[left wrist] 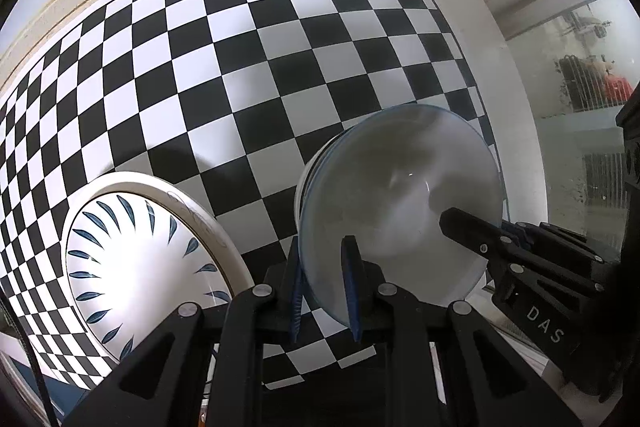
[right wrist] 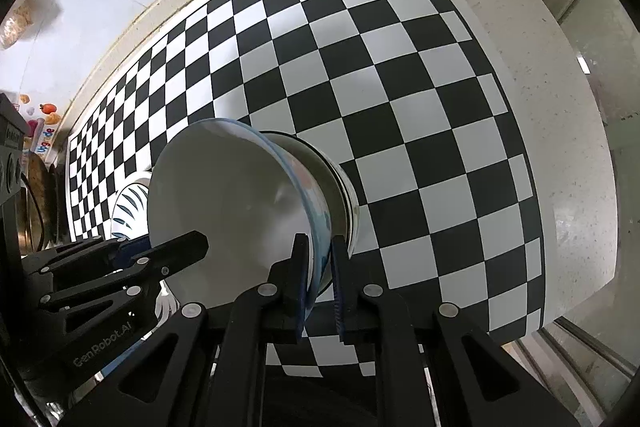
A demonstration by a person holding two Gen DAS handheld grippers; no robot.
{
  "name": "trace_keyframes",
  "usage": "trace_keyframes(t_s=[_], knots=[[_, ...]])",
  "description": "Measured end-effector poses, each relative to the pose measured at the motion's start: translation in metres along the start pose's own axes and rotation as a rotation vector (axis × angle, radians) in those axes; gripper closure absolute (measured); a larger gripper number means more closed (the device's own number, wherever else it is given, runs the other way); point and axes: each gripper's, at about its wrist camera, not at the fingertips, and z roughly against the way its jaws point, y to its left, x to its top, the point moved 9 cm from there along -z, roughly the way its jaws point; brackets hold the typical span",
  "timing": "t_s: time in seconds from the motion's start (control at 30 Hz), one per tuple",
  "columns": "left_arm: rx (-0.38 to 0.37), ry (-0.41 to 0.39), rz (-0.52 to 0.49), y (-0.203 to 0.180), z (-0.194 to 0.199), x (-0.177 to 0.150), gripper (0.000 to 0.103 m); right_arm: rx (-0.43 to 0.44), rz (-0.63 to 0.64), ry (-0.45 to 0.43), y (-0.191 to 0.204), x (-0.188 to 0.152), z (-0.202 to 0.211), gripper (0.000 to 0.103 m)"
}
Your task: Organize plates and bowls
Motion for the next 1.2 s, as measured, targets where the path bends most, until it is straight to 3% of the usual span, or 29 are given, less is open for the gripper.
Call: trace_keyframes(t_s=[0.43, 0.87, 1.2], knots=[[0.006, 0.011, 0.038, 0.003, -0.005, -0.002, 0.087, -0.049, 0.010, 0.014, 0.001, 0.005, 0.002, 0.084], [0.026, -0.003, 0.037, 0.005, -0.001, -0.004, 0.087, -0.032, 0.012, 0.012, 0.000, 0.002, 0.008, 0.084], [0.058, -0.106, 0.011, 0.008, 0.039, -0.015, 0.087, -0.020, 0.027, -0.039, 0.005, -0.007, 0.034, 0.084]])
